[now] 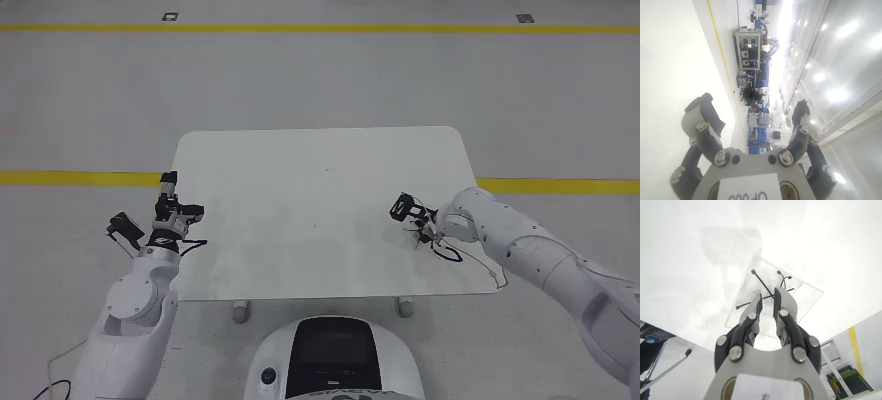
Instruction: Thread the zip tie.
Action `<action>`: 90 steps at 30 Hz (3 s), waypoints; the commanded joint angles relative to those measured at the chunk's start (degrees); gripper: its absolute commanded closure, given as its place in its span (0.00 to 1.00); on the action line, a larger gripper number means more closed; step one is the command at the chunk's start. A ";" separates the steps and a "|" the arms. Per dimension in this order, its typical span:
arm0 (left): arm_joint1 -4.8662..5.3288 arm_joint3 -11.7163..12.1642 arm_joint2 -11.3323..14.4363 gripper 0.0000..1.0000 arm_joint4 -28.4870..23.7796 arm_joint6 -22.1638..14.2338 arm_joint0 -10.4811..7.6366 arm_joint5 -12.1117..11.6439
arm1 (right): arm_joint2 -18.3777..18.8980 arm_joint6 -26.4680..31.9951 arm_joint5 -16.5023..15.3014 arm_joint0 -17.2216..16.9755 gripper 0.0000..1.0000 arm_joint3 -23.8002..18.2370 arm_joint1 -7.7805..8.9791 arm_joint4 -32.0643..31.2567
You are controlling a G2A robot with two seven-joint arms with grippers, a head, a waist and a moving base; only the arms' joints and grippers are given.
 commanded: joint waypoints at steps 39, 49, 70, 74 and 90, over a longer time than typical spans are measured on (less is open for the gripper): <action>0.00 0.00 0.00 0.00 0.00 0.00 0.00 0.00 | 0.00 1.23 0.00 0.36 1.00 4.09 -2.71 1.32; 0.00 0.00 0.00 0.00 0.00 0.00 0.00 0.00 | 0.00 -0.46 0.00 0.76 1.00 1.62 -1.16 -0.02; 0.00 0.00 0.00 0.00 0.00 0.00 0.00 0.00 | 0.00 -12.16 0.00 1.13 1.00 -13.41 11.48 1.95; 0.00 0.00 0.00 0.00 0.00 0.00 0.00 0.00 | 0.00 -16.97 0.00 0.70 1.00 -17.20 15.51 2.60; 0.00 0.00 0.00 0.00 0.00 0.00 0.00 0.00 | 0.00 -21.57 0.00 0.10 1.00 -18.92 19.15 3.09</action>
